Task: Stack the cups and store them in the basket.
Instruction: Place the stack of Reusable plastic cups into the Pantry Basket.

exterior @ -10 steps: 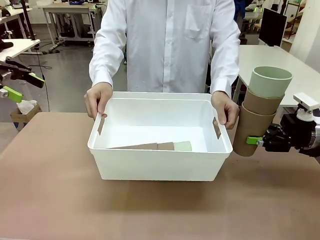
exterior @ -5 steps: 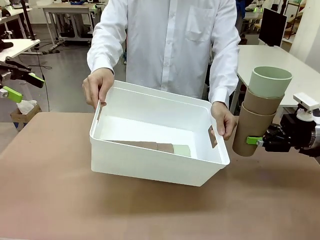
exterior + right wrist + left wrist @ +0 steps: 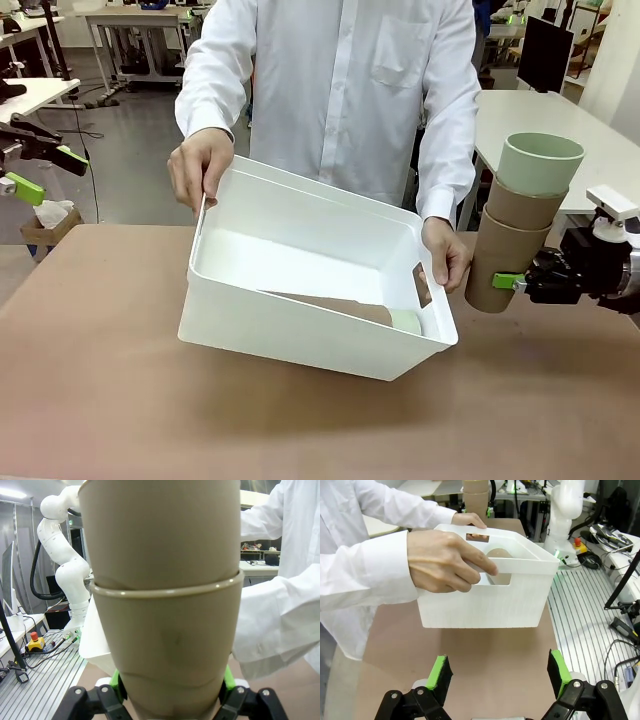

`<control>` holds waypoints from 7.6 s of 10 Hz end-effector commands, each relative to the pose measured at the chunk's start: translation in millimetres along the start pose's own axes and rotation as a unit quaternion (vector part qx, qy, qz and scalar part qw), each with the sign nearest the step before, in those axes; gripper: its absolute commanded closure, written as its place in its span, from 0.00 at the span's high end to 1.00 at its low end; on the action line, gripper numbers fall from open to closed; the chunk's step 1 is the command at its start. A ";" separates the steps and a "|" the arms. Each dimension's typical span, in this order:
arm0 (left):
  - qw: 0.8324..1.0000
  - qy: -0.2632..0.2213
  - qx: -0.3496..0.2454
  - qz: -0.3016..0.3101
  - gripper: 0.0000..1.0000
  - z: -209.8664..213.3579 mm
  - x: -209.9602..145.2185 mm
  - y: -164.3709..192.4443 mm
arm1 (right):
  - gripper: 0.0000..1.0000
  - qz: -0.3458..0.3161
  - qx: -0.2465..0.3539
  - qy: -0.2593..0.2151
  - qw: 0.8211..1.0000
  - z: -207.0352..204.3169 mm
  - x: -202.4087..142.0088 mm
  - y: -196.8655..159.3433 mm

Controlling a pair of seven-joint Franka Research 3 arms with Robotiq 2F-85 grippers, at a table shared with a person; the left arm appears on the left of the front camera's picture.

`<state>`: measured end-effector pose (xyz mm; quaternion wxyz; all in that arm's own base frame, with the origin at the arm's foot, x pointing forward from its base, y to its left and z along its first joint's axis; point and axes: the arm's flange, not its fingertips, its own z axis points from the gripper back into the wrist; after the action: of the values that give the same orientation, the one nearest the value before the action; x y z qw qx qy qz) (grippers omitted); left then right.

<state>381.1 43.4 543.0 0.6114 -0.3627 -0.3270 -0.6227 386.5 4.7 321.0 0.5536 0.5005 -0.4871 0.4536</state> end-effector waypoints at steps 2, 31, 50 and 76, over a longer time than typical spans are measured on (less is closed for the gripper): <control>1.000 0.000 0.004 0.004 1.00 1.5 4.2 -1.1 | 0.85 0.000 0.000 0.000 1.000 0.0 0.0 0.0; 1.000 0.000 0.004 0.004 1.00 1.5 4.2 -1.1 | 0.85 0.043 -0.181 0.510 0.840 -247.5 112.4 18.7; 1.000 0.000 0.004 0.004 1.00 1.5 4.2 -1.1 | 1.00 0.066 -0.066 0.447 0.890 -156.1 233.4 18.8; 1.000 0.000 0.004 0.004 1.00 1.5 4.2 -1.1 | 1.00 0.032 -0.090 0.303 0.948 105.6 201.8 27.0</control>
<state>381.2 44.1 543.9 0.6126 -0.3608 -0.3270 -0.6226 372.7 -94.7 522.6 0.7028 0.2640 -0.3470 0.5621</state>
